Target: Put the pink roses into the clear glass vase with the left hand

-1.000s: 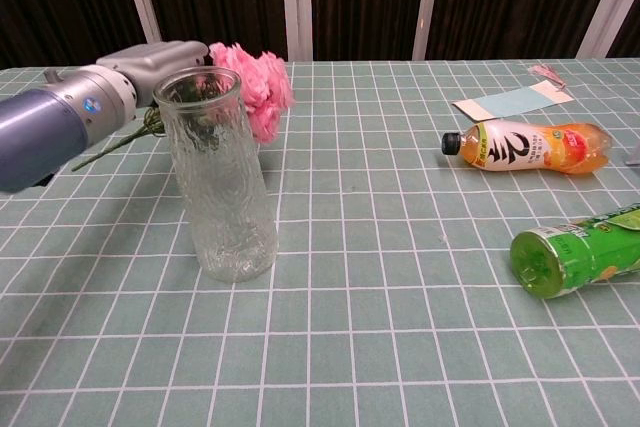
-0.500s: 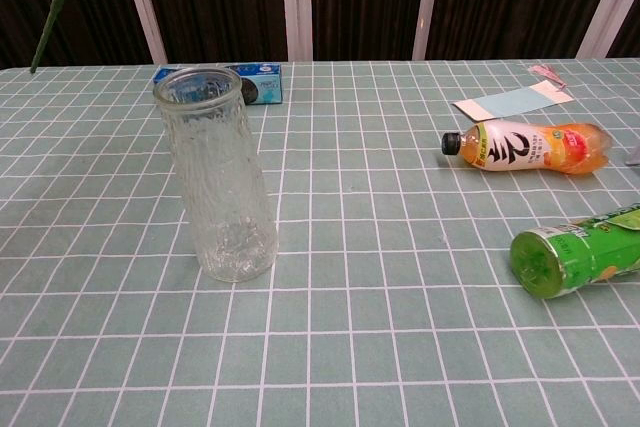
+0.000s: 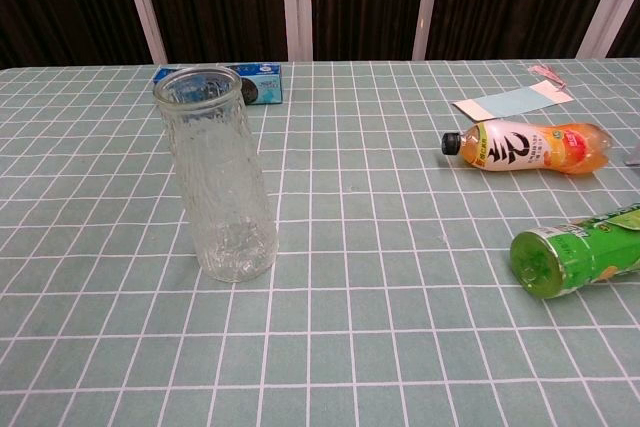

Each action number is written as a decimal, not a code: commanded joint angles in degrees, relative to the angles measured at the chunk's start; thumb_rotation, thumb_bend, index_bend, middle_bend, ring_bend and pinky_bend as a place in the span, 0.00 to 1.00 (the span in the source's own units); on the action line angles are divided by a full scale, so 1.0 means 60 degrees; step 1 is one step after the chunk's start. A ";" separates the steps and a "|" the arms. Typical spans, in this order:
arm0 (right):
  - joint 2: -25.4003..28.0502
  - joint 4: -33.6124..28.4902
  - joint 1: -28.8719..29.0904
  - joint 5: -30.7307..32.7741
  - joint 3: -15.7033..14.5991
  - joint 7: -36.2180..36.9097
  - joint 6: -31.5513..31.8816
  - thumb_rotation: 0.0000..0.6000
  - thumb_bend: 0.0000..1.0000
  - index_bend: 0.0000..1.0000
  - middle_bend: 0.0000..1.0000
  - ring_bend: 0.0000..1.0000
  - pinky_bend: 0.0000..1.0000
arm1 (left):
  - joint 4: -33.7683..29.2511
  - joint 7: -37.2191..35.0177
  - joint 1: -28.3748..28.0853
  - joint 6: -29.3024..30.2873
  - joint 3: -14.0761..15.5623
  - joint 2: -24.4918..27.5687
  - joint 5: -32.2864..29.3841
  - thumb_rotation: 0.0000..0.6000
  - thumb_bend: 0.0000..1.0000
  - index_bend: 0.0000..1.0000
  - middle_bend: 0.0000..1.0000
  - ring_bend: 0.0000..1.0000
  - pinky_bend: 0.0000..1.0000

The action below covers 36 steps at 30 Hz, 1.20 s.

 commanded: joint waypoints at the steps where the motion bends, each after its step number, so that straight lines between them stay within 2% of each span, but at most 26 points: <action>1: 0.0020 -0.0003 -0.0009 0.0010 0.0017 0.0049 0.0026 1.00 0.15 0.10 0.04 0.01 0.00 | -0.0551 -0.0102 -0.0156 -0.0218 0.0171 0.0012 0.0179 1.00 0.48 0.41 0.47 0.32 0.30; 5: 0.0078 -0.0010 -0.0039 0.0000 0.0031 0.0145 0.0096 1.00 0.16 0.10 0.04 0.01 0.00 | -0.0730 0.0238 -0.0376 -0.0381 0.0591 -0.0305 0.0260 1.00 0.48 0.41 0.47 0.32 0.30; 15: 0.0118 0.0004 -0.0042 0.0049 0.0051 0.0229 0.0078 1.00 0.15 0.10 0.04 0.01 0.00 | 0.0061 0.0870 -0.0779 -0.0343 0.1355 -0.1355 0.0440 1.00 0.48 0.41 0.47 0.32 0.30; 23: 0.0136 0.0048 -0.0040 0.0114 0.0094 0.0313 0.0074 1.00 0.15 0.10 0.04 0.01 0.00 | 0.0797 0.0759 -0.0870 -0.0303 0.1724 -0.1900 0.0533 1.00 0.48 0.41 0.47 0.32 0.30; 30: 0.0140 0.0051 -0.0044 0.0110 0.0100 0.0323 0.0088 1.00 0.15 0.10 0.04 0.01 0.00 | 0.1623 0.0717 -0.0866 -0.0248 0.2275 -0.2383 0.0963 1.00 0.48 0.41 0.47 0.32 0.30; 36: 0.0170 0.0030 -0.0049 0.0059 0.0089 0.0364 0.0116 1.00 0.15 0.10 0.04 0.01 0.00 | 0.2265 0.0458 -0.0745 -0.0212 0.2690 -0.2447 0.1344 1.00 0.47 0.41 0.46 0.29 0.28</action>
